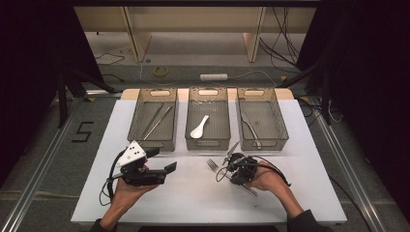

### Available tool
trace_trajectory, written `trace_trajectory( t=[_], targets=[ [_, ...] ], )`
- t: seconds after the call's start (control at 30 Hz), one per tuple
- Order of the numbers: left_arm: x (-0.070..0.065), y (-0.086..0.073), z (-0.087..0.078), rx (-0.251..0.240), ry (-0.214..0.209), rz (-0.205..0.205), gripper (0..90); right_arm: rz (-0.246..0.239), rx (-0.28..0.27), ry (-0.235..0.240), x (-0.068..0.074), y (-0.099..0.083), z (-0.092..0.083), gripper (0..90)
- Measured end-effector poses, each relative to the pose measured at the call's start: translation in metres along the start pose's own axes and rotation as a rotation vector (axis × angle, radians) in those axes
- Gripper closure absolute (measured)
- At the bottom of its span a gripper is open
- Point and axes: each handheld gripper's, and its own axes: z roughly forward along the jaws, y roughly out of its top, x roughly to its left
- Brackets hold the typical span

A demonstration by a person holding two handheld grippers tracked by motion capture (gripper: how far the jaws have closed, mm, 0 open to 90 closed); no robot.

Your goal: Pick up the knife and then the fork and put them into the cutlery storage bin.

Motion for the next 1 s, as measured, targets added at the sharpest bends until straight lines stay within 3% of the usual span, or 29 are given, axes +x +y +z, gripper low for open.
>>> trace_trajectory(
  t=[0.57,1.0],
  targets=[
    [-0.0001,0.0,0.0002,0.0,0.002,0.001,15.9,0.023,0.036,-0.014,0.0012,0.0055,0.0006,83.8],
    [0.0006,0.0002,-0.0004,-0.001,0.003,0.005,15.9,-0.016,0.04,-0.028,0.0018,0.0052,-0.0015,84.9]
  ],
)
